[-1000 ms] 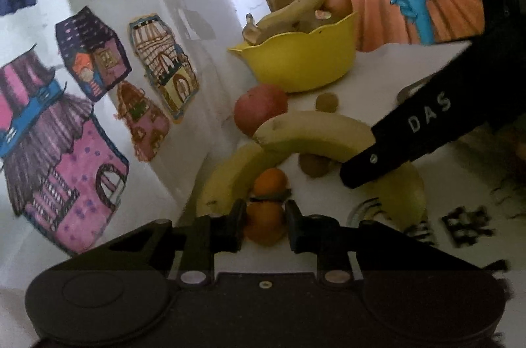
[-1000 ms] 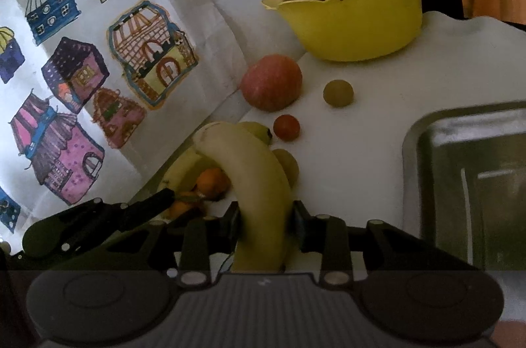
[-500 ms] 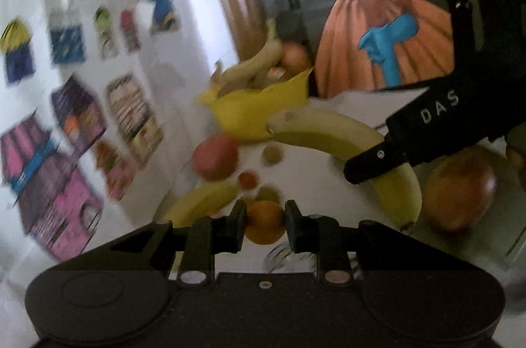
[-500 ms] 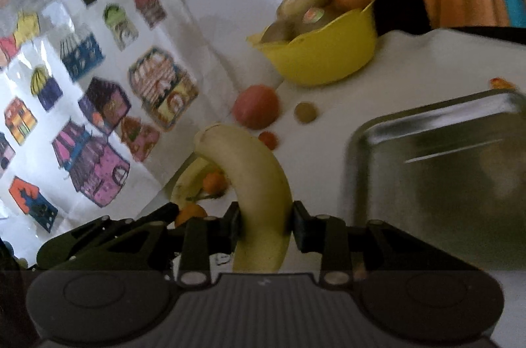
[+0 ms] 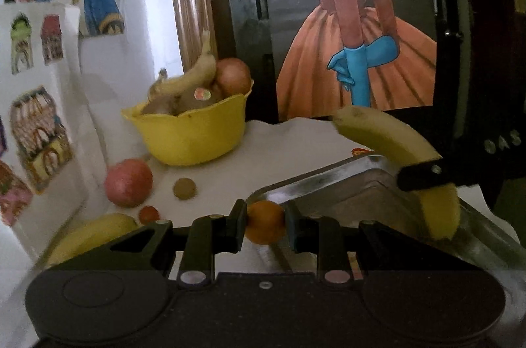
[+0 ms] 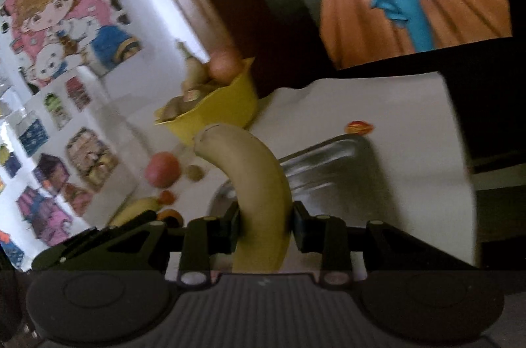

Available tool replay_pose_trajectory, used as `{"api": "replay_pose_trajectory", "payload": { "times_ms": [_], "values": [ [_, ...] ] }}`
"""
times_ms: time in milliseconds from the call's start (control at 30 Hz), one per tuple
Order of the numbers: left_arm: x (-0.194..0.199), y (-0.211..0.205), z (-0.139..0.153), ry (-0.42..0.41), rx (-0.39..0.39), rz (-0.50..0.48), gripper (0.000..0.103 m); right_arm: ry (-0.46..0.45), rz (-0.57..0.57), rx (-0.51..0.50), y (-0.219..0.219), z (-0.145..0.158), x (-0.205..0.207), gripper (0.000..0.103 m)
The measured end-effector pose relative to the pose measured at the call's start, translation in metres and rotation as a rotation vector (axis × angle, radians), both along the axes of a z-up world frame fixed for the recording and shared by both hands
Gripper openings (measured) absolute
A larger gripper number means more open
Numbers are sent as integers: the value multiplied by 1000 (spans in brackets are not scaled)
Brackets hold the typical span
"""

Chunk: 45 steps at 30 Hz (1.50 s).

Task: Organize fruits
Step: 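Carry the banana with the right tool while the left tool carries the orange to the tray, then open the right tool over the tray while the left tool releases the orange there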

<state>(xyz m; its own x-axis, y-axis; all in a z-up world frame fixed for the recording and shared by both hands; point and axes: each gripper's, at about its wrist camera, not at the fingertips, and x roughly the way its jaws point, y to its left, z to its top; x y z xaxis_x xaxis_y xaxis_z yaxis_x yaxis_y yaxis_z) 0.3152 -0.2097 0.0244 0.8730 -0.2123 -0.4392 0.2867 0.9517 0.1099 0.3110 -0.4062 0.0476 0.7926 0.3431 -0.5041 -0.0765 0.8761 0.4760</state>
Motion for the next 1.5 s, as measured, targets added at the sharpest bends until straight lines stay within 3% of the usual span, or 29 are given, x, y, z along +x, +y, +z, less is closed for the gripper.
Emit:
{"api": "replay_pose_trajectory", "payload": {
  "times_ms": [400, 833, 1033, 1100, 1300, 1500],
  "values": [
    [29, -11, -17, 58, 16, 0, 27, 40, -16, -9, -20, -39, 9, 36],
    [32, -13, -22, 109, -16, -23, 29, 37, -14, -41, -14, -41, 10, 38],
    [20, -2, -8, 82, -64, -4, 55, 10, -17, -46, -13, -35, 2, 51],
    [13, 6, 0, 58, -89, 13, 72, -14, -21, -51, -12, -29, -4, 56],
    [-16, 36, 26, -15, -140, 75, 99, -96, -47, -117, -2, -1, -31, 82],
    [-58, 70, 46, -78, -161, 128, 102, -190, -85, -186, 18, 25, -72, 101]
  ]
}}
